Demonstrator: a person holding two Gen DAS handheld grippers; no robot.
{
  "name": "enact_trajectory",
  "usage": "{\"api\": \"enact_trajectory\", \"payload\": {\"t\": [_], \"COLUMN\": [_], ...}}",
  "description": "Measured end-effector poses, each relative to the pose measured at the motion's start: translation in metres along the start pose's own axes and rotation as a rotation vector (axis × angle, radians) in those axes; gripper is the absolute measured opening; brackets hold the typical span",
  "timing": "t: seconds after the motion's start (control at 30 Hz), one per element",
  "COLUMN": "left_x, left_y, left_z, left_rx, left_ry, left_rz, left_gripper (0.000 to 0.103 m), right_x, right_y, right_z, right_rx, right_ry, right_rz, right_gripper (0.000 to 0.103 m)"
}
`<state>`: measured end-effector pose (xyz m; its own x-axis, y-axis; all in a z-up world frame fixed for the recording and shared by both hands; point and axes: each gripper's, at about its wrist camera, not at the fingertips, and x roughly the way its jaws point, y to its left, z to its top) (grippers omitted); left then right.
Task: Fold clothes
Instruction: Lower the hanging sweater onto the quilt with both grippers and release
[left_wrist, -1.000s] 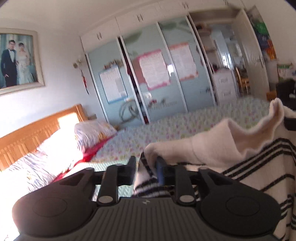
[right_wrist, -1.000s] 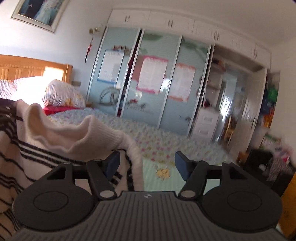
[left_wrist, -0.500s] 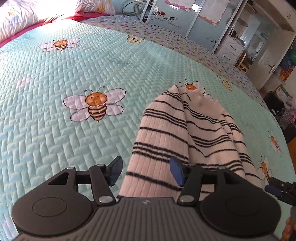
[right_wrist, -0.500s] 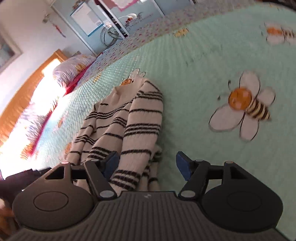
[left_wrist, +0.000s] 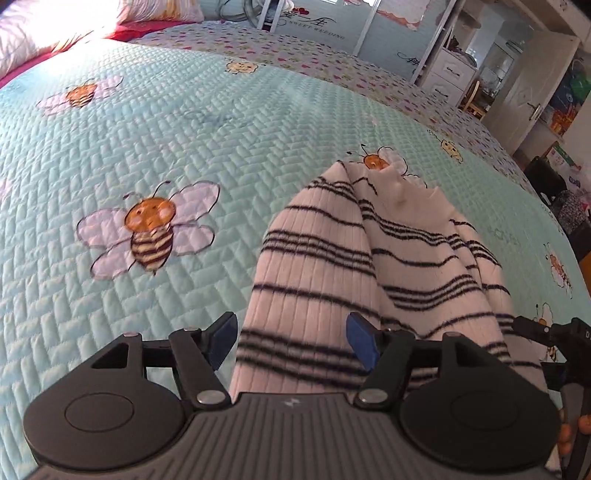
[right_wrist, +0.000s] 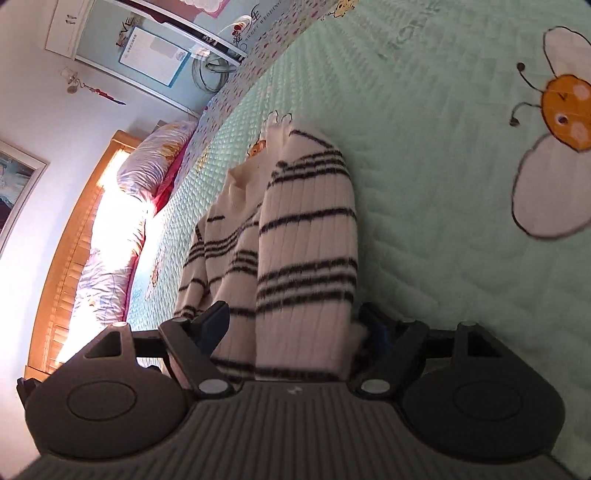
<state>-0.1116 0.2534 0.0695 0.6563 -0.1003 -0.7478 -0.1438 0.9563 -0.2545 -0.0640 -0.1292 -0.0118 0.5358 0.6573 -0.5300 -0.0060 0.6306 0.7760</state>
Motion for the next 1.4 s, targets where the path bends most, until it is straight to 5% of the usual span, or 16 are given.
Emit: {"api": "enact_trajectory", "payload": {"t": [0.13, 0.3, 0.47, 0.53, 0.57, 0.73, 0.97, 1.03, 1.1, 1.27, 1.4], "left_x": [0.039, 0.103, 0.13, 0.136, 0.133, 0.118, 0.126, 0.129, 0.143, 0.146, 0.085], "left_y": [-0.01, -0.016, -0.034, -0.042, -0.047, -0.07, -0.107, -0.118, -0.12, -0.061, -0.007], "left_z": [0.041, 0.082, 0.086, 0.084, 0.082, 0.09, 0.149, 0.165, 0.177, 0.165, 0.118], "left_rx": [0.043, 0.042, 0.124, 0.163, 0.189, 0.31, 0.381, 0.4, 0.412, 0.235, 0.042], "left_ry": [-0.043, 0.028, 0.07, 0.076, 0.058, -0.101, -0.366, -0.441, -0.411, -0.182, -0.143], "left_rz": [-0.041, -0.059, -0.121, -0.142, -0.126, 0.006, 0.207, 0.264, 0.339, 0.296, 0.151], "left_gripper": [0.068, 0.068, 0.066, 0.024, 0.016, 0.014, 0.014, 0.026, 0.069, 0.069, 0.069], "right_x": [0.024, 0.057, 0.077, 0.084, 0.084, 0.058, 0.06, 0.077, 0.083, 0.044, -0.014], "right_y": [0.0, -0.003, 0.008, 0.024, 0.031, 0.104, 0.144, 0.127, 0.108, 0.054, 0.002], "right_z": [0.034, 0.069, 0.086, 0.083, 0.08, 0.057, 0.132, 0.162, 0.181, 0.163, 0.112], "right_rx": [-0.004, 0.008, -0.07, -0.21, -0.271, -0.904, -1.187, -1.167, -1.057, -0.732, -0.413], "right_ry": [-0.014, 0.003, 0.071, 0.106, 0.102, -0.098, -0.405, -0.396, -0.275, -0.197, -0.133], "right_rz": [0.01, 0.06, 0.063, -0.039, -0.078, -0.32, -0.657, -0.756, -0.707, -0.503, -0.337], "right_gripper": [0.081, 0.083, 0.074, 0.018, 0.018, 0.014, 0.016, 0.05, 0.062, 0.063, 0.064]}}
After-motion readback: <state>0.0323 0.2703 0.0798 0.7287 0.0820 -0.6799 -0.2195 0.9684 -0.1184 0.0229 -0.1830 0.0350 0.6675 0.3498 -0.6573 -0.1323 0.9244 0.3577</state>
